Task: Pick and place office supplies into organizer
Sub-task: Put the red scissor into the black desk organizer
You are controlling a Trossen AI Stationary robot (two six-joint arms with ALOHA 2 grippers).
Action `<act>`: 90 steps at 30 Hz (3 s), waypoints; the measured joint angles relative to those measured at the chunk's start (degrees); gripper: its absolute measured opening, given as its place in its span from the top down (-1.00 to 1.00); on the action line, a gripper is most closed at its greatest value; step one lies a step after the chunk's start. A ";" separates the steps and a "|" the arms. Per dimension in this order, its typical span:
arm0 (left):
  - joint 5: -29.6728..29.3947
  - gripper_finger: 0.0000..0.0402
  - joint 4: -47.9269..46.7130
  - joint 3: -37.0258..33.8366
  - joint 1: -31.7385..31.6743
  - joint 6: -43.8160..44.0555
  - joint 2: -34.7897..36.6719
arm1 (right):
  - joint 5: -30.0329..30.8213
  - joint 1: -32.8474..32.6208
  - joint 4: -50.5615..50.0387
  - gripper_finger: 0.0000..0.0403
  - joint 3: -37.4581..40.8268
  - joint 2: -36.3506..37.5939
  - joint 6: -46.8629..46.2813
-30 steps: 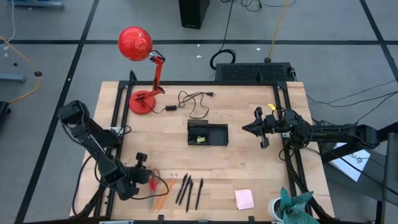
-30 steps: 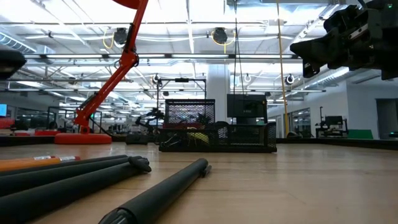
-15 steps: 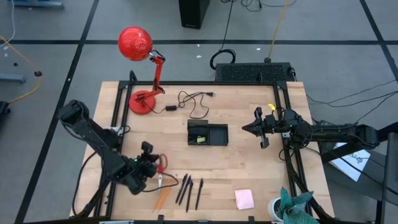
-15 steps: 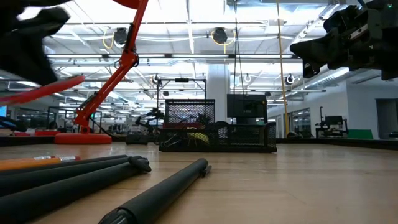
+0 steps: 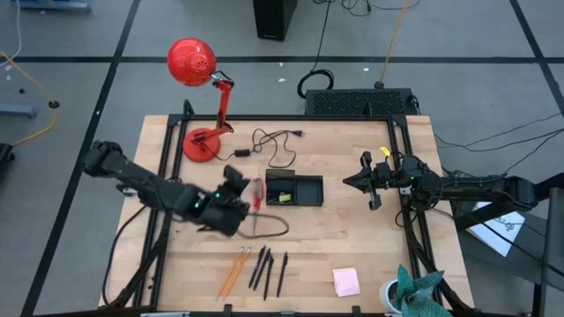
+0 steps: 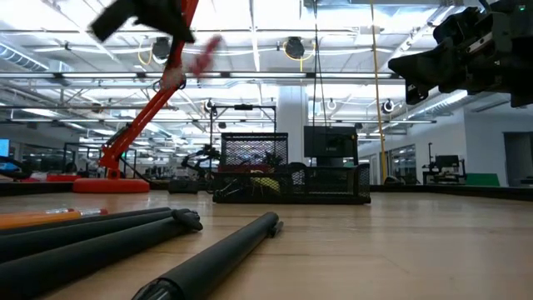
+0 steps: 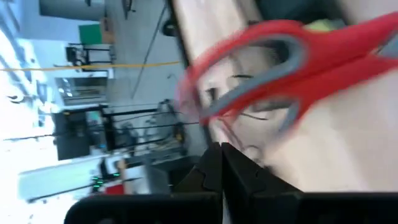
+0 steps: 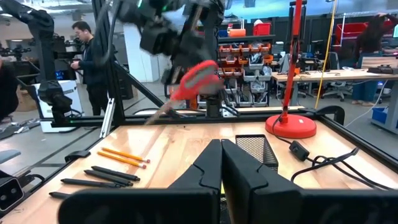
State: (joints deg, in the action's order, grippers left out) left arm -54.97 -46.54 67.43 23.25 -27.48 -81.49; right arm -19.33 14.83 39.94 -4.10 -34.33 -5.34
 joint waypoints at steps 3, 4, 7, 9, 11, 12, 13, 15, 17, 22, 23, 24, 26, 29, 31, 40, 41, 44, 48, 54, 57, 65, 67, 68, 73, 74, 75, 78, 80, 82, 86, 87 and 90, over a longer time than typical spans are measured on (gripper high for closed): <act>0.48 0.99 7.46 2.43 -4.68 -13.00 0.02 | 0.00 0.02 0.02 1.00 0.00 0.00 0.05; 0.71 0.99 10.75 2.59 -5.96 -17.80 0.04 | 0.00 0.01 0.00 1.00 0.00 0.00 0.12; 2.05 0.99 20.61 2.59 -9.45 -28.79 0.02 | 0.00 0.02 0.00 1.00 0.02 0.00 0.24; 3.71 0.99 21.91 2.59 -11.22 -28.31 0.08 | 0.00 0.00 -0.10 1.00 0.01 0.02 0.49; 7.98 1.00 19.57 2.57 -12.84 -24.81 0.08 | 0.00 0.02 -0.55 1.00 0.02 0.00 0.90; 9.86 0.99 17.81 2.53 -13.39 -22.76 0.03 | 0.00 0.02 -0.94 1.00 0.02 0.02 1.34; 11.37 0.99 16.25 2.52 -13.74 -20.49 0.02 | 0.00 0.02 -1.51 1.00 0.02 0.02 1.56; 14.33 0.99 14.45 2.52 -13.95 -16.12 0.02 | 0.02 0.04 -2.58 1.00 0.02 0.00 1.69; 18.07 1.00 13.63 2.52 -13.95 -13.42 -0.35 | 0.02 0.04 -2.97 1.00 0.02 0.00 1.70; 19.12 1.00 13.70 2.48 -12.35 -13.39 -0.65 | 0.13 0.04 -2.97 1.00 0.02 0.02 1.65; 18.94 0.99 13.70 2.48 -12.09 -13.66 -0.63 | 0.53 0.04 -2.97 1.00 0.02 0.00 1.63; 18.89 0.99 13.63 2.48 -11.89 -13.82 -0.63 | 1.40 0.02 -2.97 1.00 0.02 0.02 1.61; 18.36 0.99 13.45 2.48 -11.64 -13.46 -0.66 | 3.00 0.02 -2.97 1.00 0.02 0.00 1.53; 17.07 0.99 12.44 2.48 -11.42 -10.75 -0.57 | 3.08 0.02 -2.97 1.00 0.02 0.00 1.20; 20.59 0.99 10.24 2.48 -11.51 -6.49 -0.54 | 2.92 0.02 -2.97 1.00 0.02 0.01 0.79; 35.80 1.00 16.28 -12.64 -12.30 4.28 8.28 | 2.78 0.02 -3.05 1.00 0.02 0.02 0.43; 37.28 1.00 19.43 -15.63 -12.43 5.10 10.68 | 2.78 0.02 -3.06 1.00 0.02 0.02 0.43; 42.06 1.00 33.42 -25.39 -12.91 8.69 18.79 | 2.75 0.02 -3.17 1.00 0.02 0.02 0.43; 48.08 1.00 51.42 -37.90 -12.95 16.07 26.99 | 2.76 0.02 -2.94 1.00 0.02 0.02 0.43; 44.51 1.00 62.70 -50.27 -9.22 21.61 27.95 | 2.78 0.02 -2.82 1.00 0.02 0.02 0.43; 46.38 1.00 83.22 -58.84 -6.67 19.04 27.48 | 2.78 0.02 -2.84 1.00 0.02 0.02 0.43; 44.93 1.00 91.73 -65.76 -5.91 26.80 26.79 | 2.84 0.00 -2.91 1.00 0.02 -0.22 0.52; 44.90 1.00 91.08 -65.60 -5.84 27.37 25.78 | 2.84 0.00 -2.94 1.00 0.02 -0.36 0.69; 44.90 1.00 91.17 -65.61 -5.84 27.46 25.59 | 2.86 0.02 -2.58 1.00 0.02 -0.65 0.90; 44.41 1.00 90.73 -65.56 -5.86 29.85 23.54 | 2.95 0.02 -2.49 1.00 0.02 -1.19 0.94; 44.40 1.00 90.80 -65.56 -5.86 30.87 23.02 | 2.97 0.02 -2.46 1.00 0.02 -1.36 0.99; 44.41 1.00 90.60 -65.54 -5.86 31.76 22.43 | 2.98 0.02 -2.45 1.00 0.02 -1.45 1.04; 44.42 1.00 89.52 -65.54 -5.79 33.74 20.68 | 3.01 0.02 -2.49 1.00 0.02 -1.80 1.07; 44.42 1.00 89.72 -65.54 -5.79 34.60 19.27 | 3.02 0.02 -2.43 1.00 0.02 -2.03 1.07; 44.42 1.00 89.66 -65.54 -5.79 35.36 18.15 | 3.07 0.02 -2.47 1.00 0.02 -2.16 1.07; 44.39 1.00 89.99 -65.54 -5.51 35.73 16.76 | 3.17 0.02 -2.41 1.00 0.02 -2.14 1.07; 44.40 1.00 90.15 -65.49 -5.42 35.73 16.58 | 3.18 0.02 -2.32 1.00 0.02 -2.14 1.07; 44.32 1.00 89.78 -64.62 -4.76 36.42 16.44 | 3.19 0.02 -2.03 1.00 0.02 -2.15 1.07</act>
State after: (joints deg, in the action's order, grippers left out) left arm -10.65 43.24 2.82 18.49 8.94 -65.06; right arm -16.14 14.85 37.91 -4.08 -36.48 -4.27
